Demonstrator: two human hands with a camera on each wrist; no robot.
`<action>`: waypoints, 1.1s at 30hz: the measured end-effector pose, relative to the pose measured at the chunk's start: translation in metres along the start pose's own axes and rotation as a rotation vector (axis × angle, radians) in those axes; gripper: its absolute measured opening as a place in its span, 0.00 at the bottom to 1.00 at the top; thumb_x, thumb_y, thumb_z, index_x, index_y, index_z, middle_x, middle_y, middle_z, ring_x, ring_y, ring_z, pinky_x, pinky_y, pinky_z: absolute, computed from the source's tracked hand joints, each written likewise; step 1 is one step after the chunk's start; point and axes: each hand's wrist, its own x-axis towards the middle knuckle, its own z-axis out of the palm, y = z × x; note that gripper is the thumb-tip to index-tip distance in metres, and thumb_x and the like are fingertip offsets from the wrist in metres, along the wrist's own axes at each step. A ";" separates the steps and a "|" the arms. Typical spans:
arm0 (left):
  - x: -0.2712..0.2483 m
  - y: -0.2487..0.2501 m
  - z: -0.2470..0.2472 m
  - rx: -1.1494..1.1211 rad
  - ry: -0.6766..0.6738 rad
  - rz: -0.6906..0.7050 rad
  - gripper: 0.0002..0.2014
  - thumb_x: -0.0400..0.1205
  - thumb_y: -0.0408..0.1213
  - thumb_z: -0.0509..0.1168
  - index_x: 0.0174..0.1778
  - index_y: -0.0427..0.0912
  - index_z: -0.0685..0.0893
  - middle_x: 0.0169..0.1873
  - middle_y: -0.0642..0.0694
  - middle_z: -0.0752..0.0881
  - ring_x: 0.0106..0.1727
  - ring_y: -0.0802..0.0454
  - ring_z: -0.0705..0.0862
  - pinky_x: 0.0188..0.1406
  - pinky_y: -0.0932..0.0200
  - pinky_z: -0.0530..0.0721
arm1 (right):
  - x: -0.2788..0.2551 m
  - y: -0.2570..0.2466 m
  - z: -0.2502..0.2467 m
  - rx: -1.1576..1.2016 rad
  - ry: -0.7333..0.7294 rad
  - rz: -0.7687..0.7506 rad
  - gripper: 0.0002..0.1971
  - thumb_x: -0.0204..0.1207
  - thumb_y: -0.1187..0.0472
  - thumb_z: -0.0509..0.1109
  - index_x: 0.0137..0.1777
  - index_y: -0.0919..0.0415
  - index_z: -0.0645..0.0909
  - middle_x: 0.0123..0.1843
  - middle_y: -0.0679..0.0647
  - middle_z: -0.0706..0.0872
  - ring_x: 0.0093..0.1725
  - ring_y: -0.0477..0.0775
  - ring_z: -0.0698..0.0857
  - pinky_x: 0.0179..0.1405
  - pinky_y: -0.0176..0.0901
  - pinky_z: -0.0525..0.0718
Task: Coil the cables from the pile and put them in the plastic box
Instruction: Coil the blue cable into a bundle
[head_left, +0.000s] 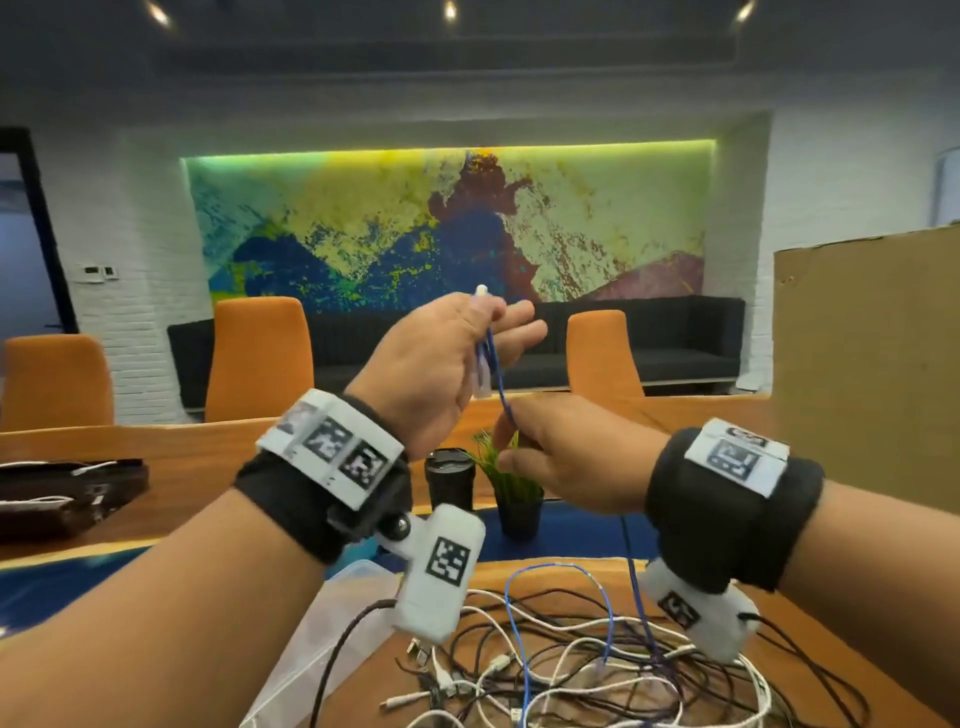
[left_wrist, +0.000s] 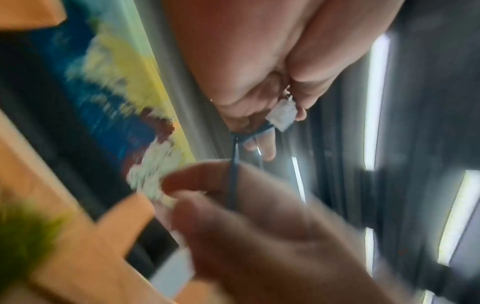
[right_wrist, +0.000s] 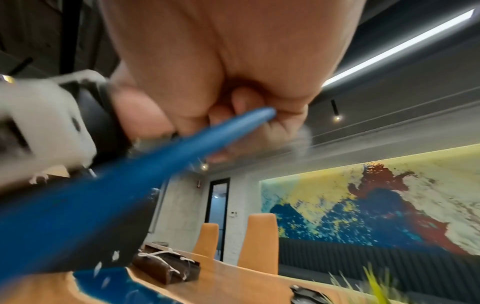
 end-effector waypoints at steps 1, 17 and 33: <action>0.001 -0.006 -0.001 0.202 0.015 0.041 0.12 0.92 0.37 0.52 0.52 0.32 0.75 0.67 0.38 0.84 0.61 0.49 0.89 0.59 0.54 0.87 | 0.001 -0.003 -0.004 -0.053 -0.014 -0.028 0.09 0.83 0.50 0.65 0.58 0.52 0.80 0.49 0.48 0.84 0.48 0.50 0.81 0.47 0.43 0.79; 0.026 0.005 -0.043 1.739 -0.312 0.137 0.10 0.90 0.43 0.56 0.46 0.42 0.74 0.41 0.44 0.82 0.40 0.44 0.79 0.45 0.44 0.80 | 0.029 0.025 -0.056 -0.539 0.332 -0.086 0.12 0.87 0.56 0.59 0.51 0.59 0.82 0.43 0.52 0.76 0.35 0.60 0.79 0.34 0.51 0.80; 0.013 0.002 -0.010 -0.191 0.007 -0.029 0.13 0.92 0.38 0.49 0.50 0.38 0.76 0.66 0.33 0.85 0.62 0.43 0.89 0.63 0.49 0.85 | 0.024 0.002 -0.007 0.017 -0.022 0.124 0.14 0.85 0.56 0.63 0.69 0.53 0.74 0.52 0.48 0.78 0.42 0.45 0.76 0.43 0.37 0.72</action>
